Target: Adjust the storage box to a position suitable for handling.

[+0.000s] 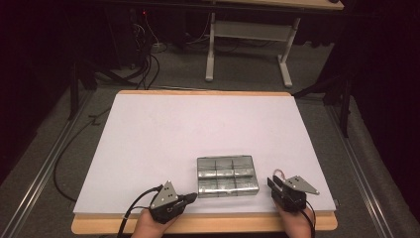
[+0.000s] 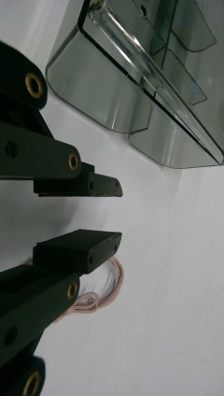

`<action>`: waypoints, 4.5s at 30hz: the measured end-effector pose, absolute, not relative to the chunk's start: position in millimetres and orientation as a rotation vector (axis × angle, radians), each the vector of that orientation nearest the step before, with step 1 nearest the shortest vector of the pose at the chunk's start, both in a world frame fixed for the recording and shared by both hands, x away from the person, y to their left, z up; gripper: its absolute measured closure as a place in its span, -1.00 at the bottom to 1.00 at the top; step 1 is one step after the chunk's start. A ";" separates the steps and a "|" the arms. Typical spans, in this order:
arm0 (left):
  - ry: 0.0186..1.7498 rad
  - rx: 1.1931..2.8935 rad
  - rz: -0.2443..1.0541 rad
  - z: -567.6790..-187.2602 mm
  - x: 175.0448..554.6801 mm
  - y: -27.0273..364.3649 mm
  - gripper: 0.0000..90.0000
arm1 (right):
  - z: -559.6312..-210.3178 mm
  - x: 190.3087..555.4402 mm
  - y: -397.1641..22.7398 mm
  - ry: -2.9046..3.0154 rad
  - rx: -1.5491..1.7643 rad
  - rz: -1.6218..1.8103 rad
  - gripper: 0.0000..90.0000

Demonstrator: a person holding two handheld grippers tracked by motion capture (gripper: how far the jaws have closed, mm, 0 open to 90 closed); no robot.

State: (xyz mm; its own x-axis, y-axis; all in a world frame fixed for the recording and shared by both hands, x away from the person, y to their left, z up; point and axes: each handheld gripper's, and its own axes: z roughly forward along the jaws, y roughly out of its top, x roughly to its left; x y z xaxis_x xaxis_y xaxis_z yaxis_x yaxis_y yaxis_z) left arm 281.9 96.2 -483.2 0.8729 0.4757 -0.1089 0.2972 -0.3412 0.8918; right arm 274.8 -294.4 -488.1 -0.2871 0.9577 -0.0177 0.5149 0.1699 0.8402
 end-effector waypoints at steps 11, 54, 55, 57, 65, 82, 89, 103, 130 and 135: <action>0.566 1.948 0.198 -483.5 281.9 93.8 1.00 | -488.4 274.0 -292.9 1.903 1.372 1.019 0.64; 0.507 1.901 0.199 -473.1 293.9 74.3 0.98 | -469.3 236.3 -277.6 1.918 1.255 1.083 0.99; 0.508 1.899 0.198 -472.9 294.2 74.3 0.98 | -468.9 236.7 -275.8 1.923 1.245 1.085 0.99; 0.503 1.899 0.204 -472.1 294.4 74.4 0.98 | -466.7 236.8 -270.6 1.927 1.225 1.086 0.99; 0.512 1.878 0.217 -465.5 297.9 75.1 0.97 | -458.2 240.9 -257.8 1.953 1.170 1.141 1.00; 0.520 1.828 0.247 -440.6 317.1 75.5 0.95 | -465.7 245.5 -248.5 2.005 1.135 1.136 1.00; 0.555 1.819 0.254 -437.3 334.0 73.1 0.96 | -466.5 246.0 -250.1 2.006 1.131 1.151 1.00; 0.619 1.801 0.265 -443.2 355.3 71.8 1.00 | -466.8 245.8 -250.3 2.008 1.119 1.148 1.00; 0.678 1.796 0.285 -451.6 383.2 69.1 1.00 | -467.1 245.9 -250.9 2.009 1.111 1.151 0.99; 0.690 1.800 0.285 -454.5 386.6 68.2 1.00 | -467.1 245.8 -250.8 2.009 1.111 1.150 1.00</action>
State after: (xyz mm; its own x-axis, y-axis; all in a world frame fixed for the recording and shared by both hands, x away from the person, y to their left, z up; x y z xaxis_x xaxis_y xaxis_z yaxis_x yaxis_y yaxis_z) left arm 386.6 68.2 -454.5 0.7991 0.5837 -0.1441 0.3118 -0.1975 0.9294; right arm 245.8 -250.8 -467.1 -0.4954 0.8660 -0.0682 0.3797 0.2865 0.8796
